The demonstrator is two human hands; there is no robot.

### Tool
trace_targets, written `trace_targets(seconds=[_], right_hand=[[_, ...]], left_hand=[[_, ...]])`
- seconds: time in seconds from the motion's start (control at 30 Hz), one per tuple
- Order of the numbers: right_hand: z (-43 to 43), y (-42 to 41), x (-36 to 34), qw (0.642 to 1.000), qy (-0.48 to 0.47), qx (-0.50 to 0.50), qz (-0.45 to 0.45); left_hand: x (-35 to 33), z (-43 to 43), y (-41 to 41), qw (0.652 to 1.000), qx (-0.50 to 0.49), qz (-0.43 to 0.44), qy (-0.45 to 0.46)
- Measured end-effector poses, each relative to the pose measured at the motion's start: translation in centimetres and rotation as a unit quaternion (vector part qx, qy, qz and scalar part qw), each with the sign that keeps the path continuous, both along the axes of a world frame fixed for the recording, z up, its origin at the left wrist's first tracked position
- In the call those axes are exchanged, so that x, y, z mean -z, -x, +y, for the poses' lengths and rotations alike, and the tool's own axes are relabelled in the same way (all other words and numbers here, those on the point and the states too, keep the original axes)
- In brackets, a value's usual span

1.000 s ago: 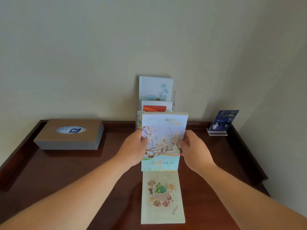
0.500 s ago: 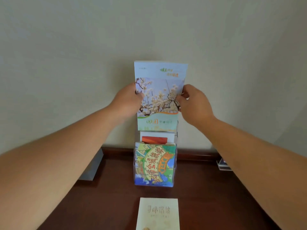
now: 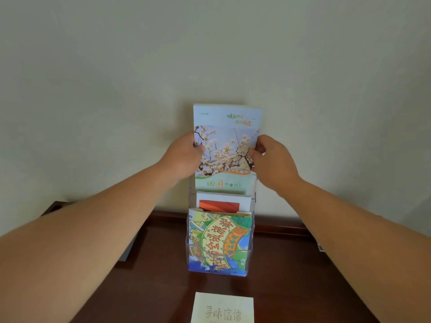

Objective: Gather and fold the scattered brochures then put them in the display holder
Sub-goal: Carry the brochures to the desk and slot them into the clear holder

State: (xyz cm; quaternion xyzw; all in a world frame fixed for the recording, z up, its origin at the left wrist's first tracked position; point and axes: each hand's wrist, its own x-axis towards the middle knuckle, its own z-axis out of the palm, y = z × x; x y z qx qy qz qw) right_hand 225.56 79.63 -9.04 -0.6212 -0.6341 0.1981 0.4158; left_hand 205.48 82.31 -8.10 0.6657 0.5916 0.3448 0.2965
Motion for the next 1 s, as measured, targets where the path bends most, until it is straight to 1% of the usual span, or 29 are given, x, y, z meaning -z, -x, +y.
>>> trace_targets(seconds=[0.17,0.33,0.57,0.8,1.0], right_hand=[[-0.3,0.2,1.6,1.0,0.019,0.0,0.01],[-0.6,0.5,3.7,0.998,0.047,0.023,-0.042],[-0.8,0.8,6.9,0.992,0.098,0.057,-0.061],[-0.7,0.9,7.8,0.985,0.128,0.081,-0.083],[-0.6,0.9,7.9,0.982,0.136,0.093,-0.088]], left_hand=[[1.5,-0.1,0.5,1.0,0.014,0.008,0.018],[4.1,-0.6,0.6,0.997,0.025,-0.015,0.067],[7.2,-0.6,0.4,0.993,0.013,0.036,0.109],[7.4,-0.2,0.3,0.99,0.029,0.074,0.117],[7.3,-0.1,0.2,0.989,0.027,0.085,0.117]])
